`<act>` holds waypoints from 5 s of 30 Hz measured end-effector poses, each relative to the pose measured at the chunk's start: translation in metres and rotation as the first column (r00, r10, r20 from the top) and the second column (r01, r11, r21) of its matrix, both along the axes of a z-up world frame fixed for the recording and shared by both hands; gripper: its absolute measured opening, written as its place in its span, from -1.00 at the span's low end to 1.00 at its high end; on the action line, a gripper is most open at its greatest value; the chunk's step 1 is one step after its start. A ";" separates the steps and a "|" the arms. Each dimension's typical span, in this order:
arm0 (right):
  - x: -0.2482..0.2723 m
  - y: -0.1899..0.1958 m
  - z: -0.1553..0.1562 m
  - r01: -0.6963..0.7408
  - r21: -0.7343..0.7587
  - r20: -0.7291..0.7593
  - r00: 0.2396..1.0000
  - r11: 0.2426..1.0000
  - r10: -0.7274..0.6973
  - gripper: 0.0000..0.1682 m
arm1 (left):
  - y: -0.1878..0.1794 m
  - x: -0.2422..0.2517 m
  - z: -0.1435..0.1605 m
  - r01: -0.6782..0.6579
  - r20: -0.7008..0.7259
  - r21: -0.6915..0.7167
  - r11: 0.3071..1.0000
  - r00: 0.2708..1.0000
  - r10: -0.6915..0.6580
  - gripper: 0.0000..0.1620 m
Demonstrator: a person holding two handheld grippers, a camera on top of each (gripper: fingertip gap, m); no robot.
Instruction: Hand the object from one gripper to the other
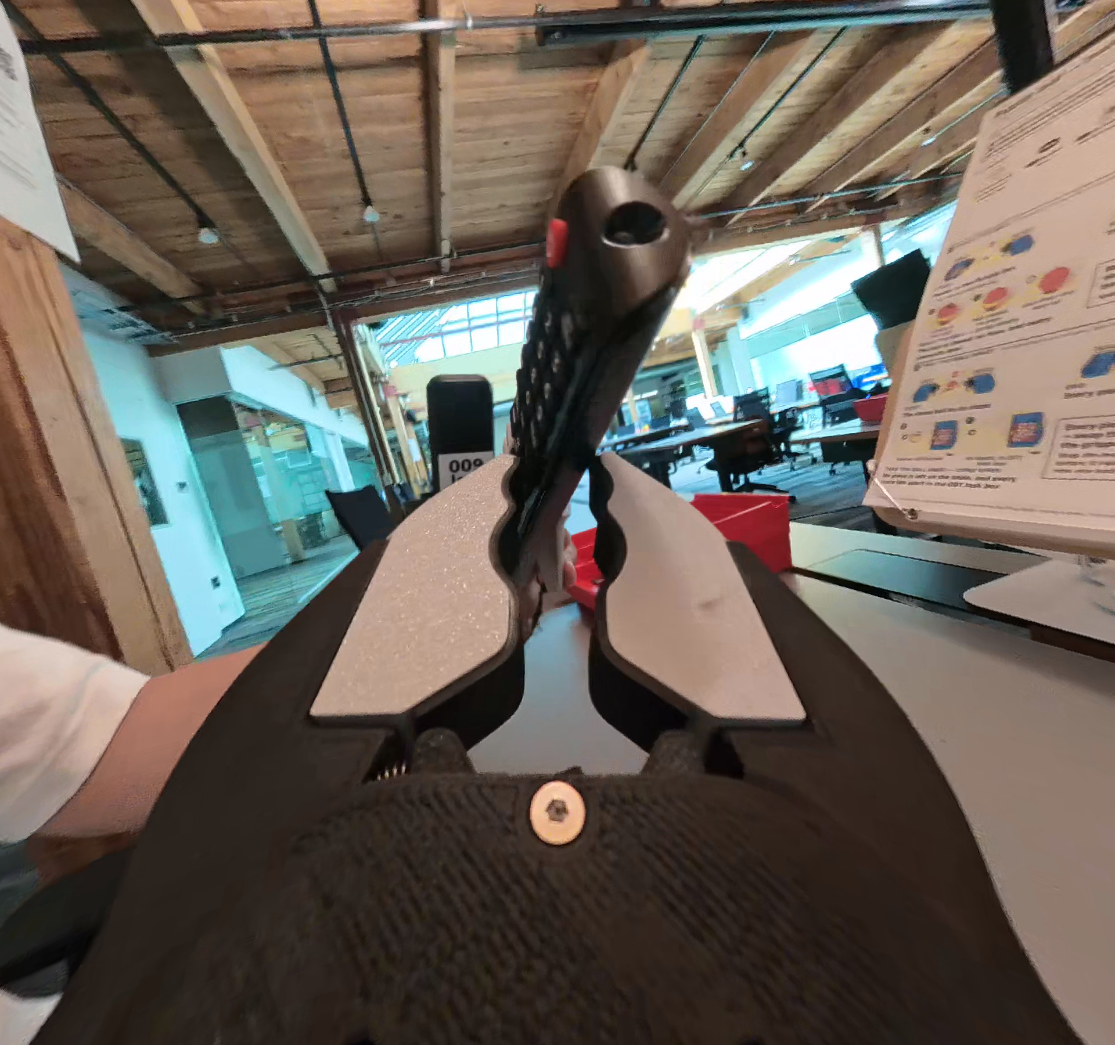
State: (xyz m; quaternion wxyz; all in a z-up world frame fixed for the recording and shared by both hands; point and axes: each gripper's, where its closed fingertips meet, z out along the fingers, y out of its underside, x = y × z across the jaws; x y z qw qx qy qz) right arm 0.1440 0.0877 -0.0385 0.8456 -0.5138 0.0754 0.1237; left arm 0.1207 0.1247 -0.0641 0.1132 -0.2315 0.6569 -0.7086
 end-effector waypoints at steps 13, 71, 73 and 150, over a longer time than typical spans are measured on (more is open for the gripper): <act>-0.024 0.014 -0.022 0.028 -0.328 0.239 0.970 0.944 0.054 -0.78 | -0.007 -0.007 -0.035 0.062 -0.022 0.543 0.838 0.998 -0.059 -0.75; 0.012 0.023 -0.042 0.600 -0.262 0.676 0.673 0.756 -0.300 -0.39 | 0.024 0.045 0.041 -0.331 -0.335 -0.324 0.886 0.916 0.220 -0.68; 0.004 0.024 -0.041 0.509 -0.297 0.617 0.748 0.808 -0.245 -0.39 | 0.024 0.042 0.050 -0.306 -0.237 -0.294 0.906 0.941 0.241 -0.52; 0.009 -0.007 -0.035 0.595 -0.113 0.826 0.501 0.796 -0.257 0.00 | 0.040 0.012 0.022 -0.114 -0.472 -0.211 0.971 0.882 0.001 -0.76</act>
